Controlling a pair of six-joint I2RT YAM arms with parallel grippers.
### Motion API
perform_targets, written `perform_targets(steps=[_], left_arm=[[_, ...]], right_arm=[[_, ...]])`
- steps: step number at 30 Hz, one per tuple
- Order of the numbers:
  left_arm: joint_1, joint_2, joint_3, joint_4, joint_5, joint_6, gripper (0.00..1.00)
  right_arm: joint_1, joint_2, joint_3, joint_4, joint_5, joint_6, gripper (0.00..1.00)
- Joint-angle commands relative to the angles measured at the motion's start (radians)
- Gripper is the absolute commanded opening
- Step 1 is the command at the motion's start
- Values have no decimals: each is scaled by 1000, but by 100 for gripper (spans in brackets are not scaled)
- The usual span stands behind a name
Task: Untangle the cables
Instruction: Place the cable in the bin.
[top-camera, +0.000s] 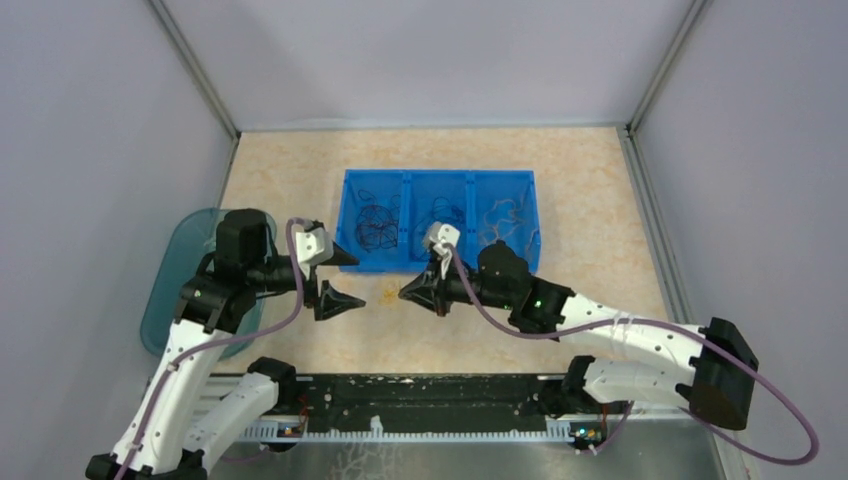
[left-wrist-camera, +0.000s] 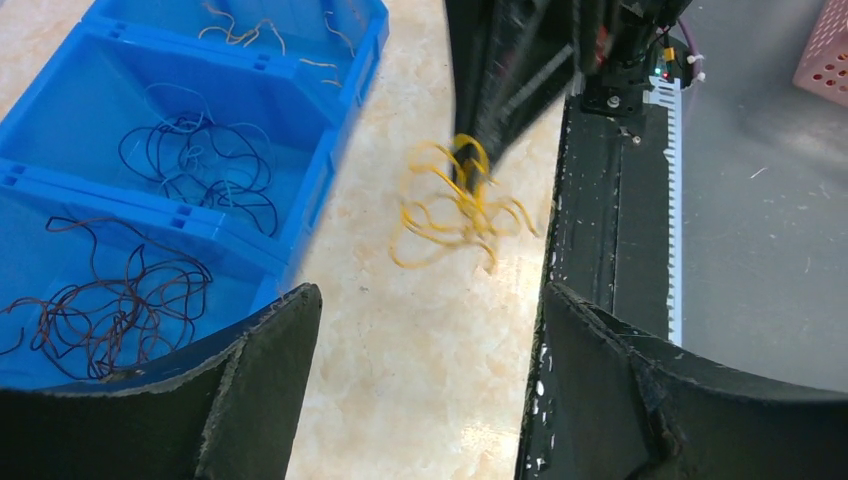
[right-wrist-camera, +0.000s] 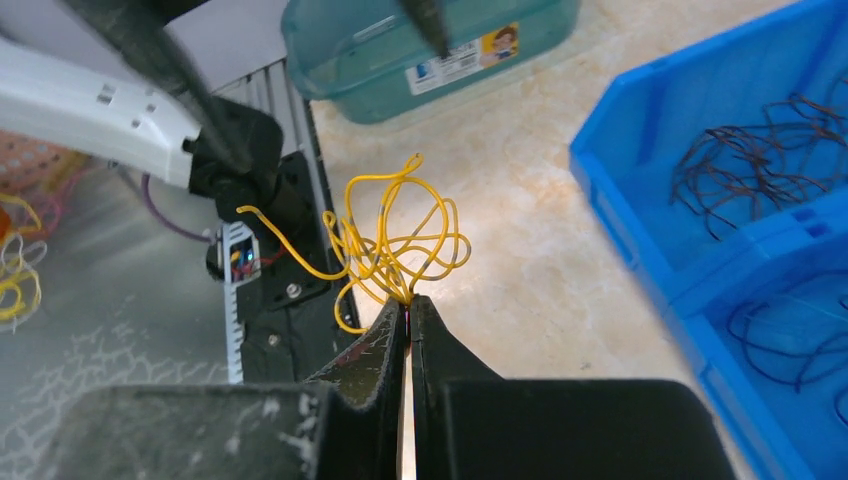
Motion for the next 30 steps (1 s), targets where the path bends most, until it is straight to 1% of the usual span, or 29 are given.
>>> perform_targets(steps=[1,3,5,7,11,12,13,14,16,19,20,21,22,23,24,27,30], left_arm=[[1,9,-4,-15,-10,23,92],[2,21,-1,-11,-63,4,99],[2,37,5,-7,-112,-20,100],[2,55,13,2,-156,-58,100],[2,102,39,3,-243,-105,100],[2,111,45,2,-255,-108,100],[2,121,51,3,-265,-111,100],[2,124,57,5,-272,-117,100],[2,131,65,15,-287,-128,100],[2,142,79,23,-313,-147,100],[2,145,84,27,-329,-153,100],[2,150,86,32,-343,-158,100],[2,154,89,37,-356,-160,100],[2,160,91,46,-372,-163,100],[4,166,93,52,-388,-167,100],[10,193,111,68,-423,-173,100],[53,222,119,102,-422,-185,100]], right_arm=[[-142,-35,50,-21,39,116,0],[-243,-23,69,-108,127,138,0],[-355,0,89,-191,184,171,0],[-473,25,101,-237,186,212,0],[-614,80,132,-309,259,240,0],[-633,100,145,-320,279,235,0],[-640,121,162,-335,307,220,6],[-641,147,182,-346,332,197,8],[-641,200,229,-384,380,161,9],[-641,259,304,-458,439,142,16],[-641,264,325,-477,457,135,29],[-641,263,339,-490,469,129,36],[-641,257,346,-500,482,124,51],[-641,248,352,-512,499,121,88],[-641,239,357,-522,516,121,98],[-641,193,349,-522,543,120,99],[-641,126,296,-470,567,120,99]])
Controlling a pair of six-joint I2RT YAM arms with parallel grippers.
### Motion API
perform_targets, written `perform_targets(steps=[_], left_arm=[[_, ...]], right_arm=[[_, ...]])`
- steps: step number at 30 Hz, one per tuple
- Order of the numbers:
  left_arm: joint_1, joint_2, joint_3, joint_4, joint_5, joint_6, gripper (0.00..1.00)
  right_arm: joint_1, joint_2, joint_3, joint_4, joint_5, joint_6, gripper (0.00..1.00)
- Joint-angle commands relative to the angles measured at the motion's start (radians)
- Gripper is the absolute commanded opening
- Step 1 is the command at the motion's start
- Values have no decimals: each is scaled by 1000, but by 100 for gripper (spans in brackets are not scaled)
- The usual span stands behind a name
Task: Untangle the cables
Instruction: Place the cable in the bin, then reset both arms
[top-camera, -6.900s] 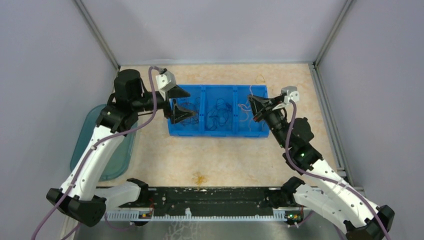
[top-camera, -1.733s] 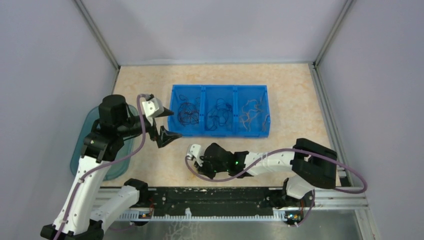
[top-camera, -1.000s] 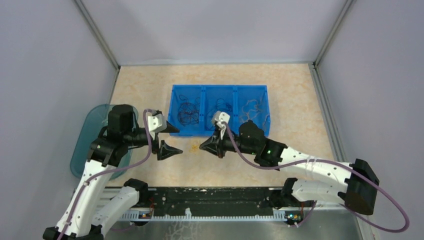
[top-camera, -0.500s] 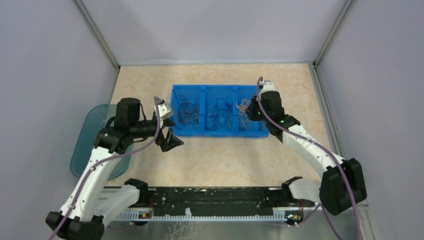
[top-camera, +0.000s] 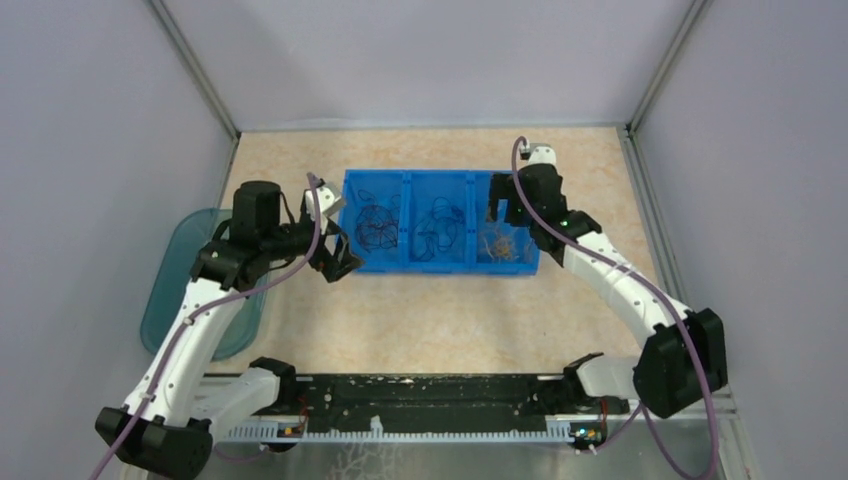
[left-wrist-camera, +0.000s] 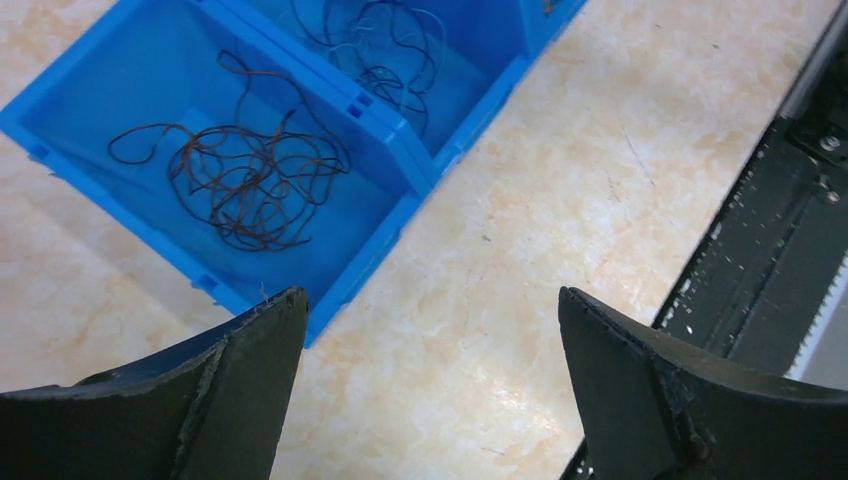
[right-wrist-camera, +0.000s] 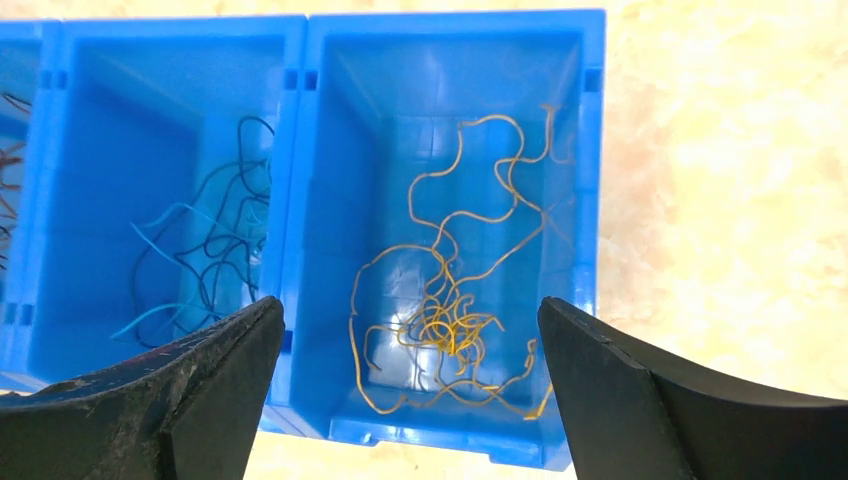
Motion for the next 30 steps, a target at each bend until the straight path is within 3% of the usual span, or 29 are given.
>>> perform_targets(steps=[1,7,17,22,30], left_arm=[[66,38,31,85,-35,-41,100],[252,121,-61,284,-21,-126,100],[360,221,-330,659,-103,-146,100],[375,217,-506,1001,-118,-171,100],[378,265,-855,1721,-176,-242,100]], right_arm=[[-1,-131,-37,70,88,-13,99],[-14,-296,-260,193,323,2,99],[-144,-605,-776,697,574,-113,99],[-210,-553,-868,866,635,-67,99],[-263,-244,-902,1184,594,-74,99]])
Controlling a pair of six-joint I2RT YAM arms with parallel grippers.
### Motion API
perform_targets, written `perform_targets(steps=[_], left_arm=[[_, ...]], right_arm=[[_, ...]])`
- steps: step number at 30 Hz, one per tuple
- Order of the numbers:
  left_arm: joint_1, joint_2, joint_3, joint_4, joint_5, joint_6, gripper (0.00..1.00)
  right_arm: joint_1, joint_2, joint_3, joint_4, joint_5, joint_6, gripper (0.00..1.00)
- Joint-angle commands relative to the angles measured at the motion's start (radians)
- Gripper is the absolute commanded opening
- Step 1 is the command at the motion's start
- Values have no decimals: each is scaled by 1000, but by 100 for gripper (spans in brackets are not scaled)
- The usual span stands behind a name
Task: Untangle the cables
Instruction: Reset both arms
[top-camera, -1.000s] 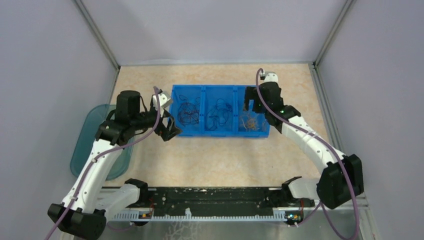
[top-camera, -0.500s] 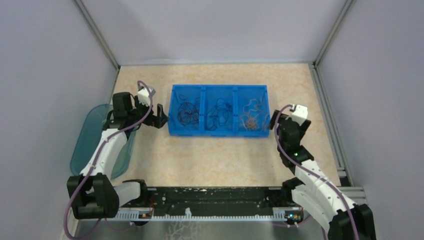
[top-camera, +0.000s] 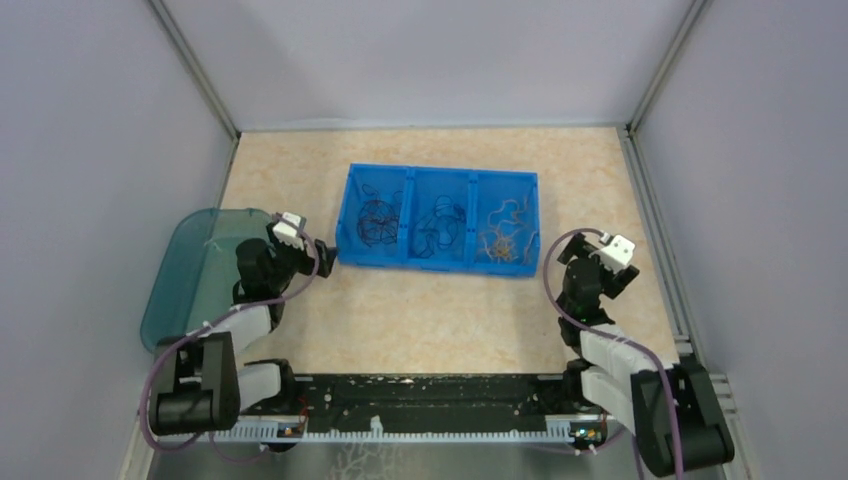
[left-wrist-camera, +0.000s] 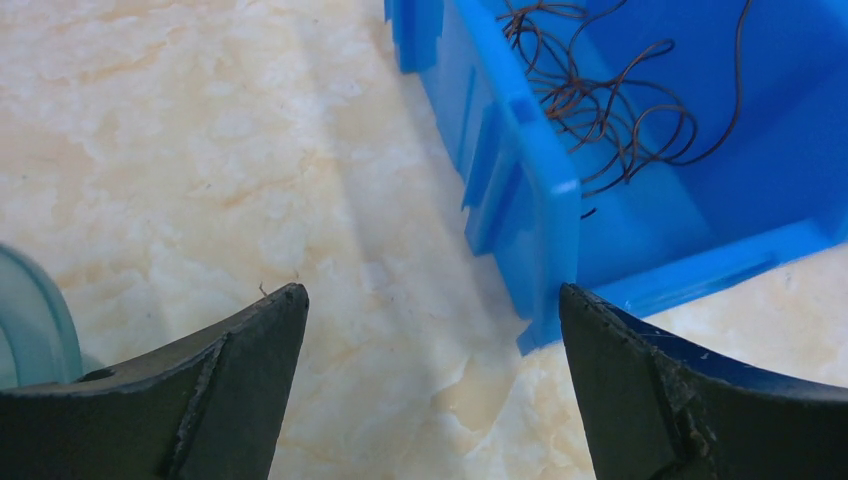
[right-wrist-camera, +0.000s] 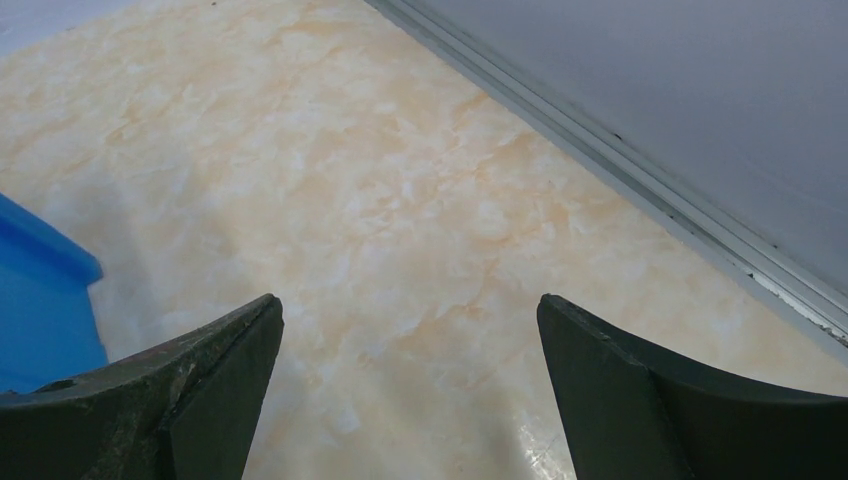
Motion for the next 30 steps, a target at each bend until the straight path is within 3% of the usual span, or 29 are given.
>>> perform_targets(steps=[1,8,13,15,17,22,30], left_arm=[[6,71,-146,540,-63,-35,100],[8,227,-198,762,-103,-86,100],[9,473,-262,1184,-113,-104,100],[9,407,-243,1022,-90,-86,100],[8,358,-160,811,-100,-79,100],[-52,395,-58,652,-180,-28,100],[-52,399,-69,689,-183,-25,100]], right_arm=[[-23,156,-10,303,6,-18,99],[-52,316,3,512,-154,-127,99],[-52,448,-3,673,-487,-280,99],[-55,505,-4,736,-545,-304,99],[-63,505,14,695,-545,-294,99],[-113,506,78,562,-543,-227,99],[-116,511,63,608,-544,-232,99]])
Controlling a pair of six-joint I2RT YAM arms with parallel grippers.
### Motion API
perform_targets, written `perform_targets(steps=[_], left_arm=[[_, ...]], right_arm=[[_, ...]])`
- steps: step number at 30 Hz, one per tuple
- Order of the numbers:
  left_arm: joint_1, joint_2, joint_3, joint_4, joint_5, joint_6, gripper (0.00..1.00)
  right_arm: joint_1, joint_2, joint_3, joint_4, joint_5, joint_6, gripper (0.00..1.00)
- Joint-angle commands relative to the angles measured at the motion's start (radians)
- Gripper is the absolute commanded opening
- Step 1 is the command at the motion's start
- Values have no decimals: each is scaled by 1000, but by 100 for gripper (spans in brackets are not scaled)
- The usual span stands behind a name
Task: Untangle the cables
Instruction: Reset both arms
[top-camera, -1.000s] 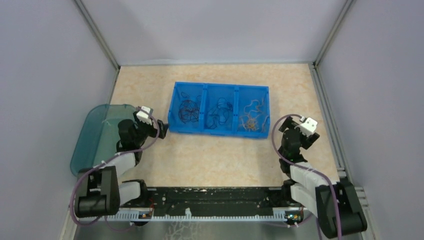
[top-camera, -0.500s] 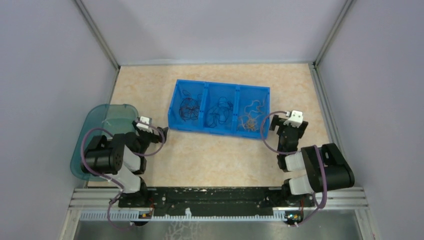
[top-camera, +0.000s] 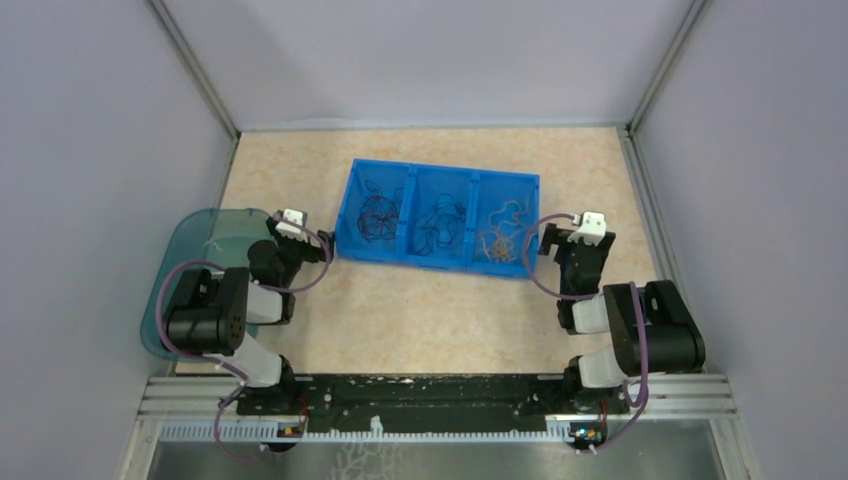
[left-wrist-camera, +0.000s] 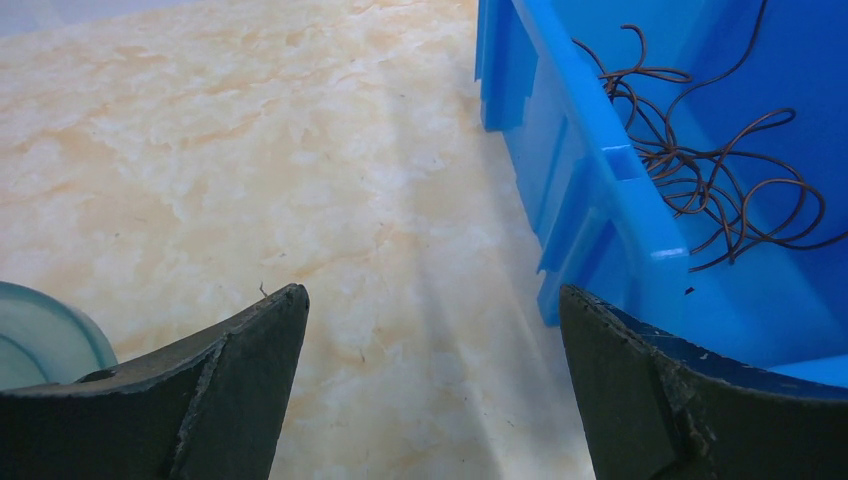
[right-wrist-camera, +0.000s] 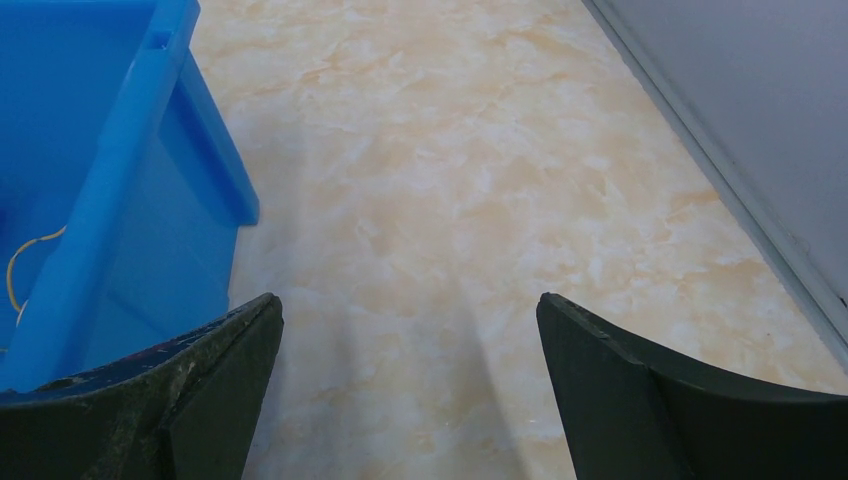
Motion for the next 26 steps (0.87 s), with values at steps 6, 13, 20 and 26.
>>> perform_targets(steps=[6,13,20,26], left_arm=[[-3,-2,-7,7,-13,14,100],[-2,-1,-6,5,-12,14,100],[-3,2,0,-2,-13,13,100],[-3,-1,-2,-3,-14,15,100]], right_arm=[[-6,-1,13,61,-24,12,99],[-6,-1,14,60,-23,12,99],[-6,0,14,61,-25,12,99],[-6,1,16,56,-25,12,99]])
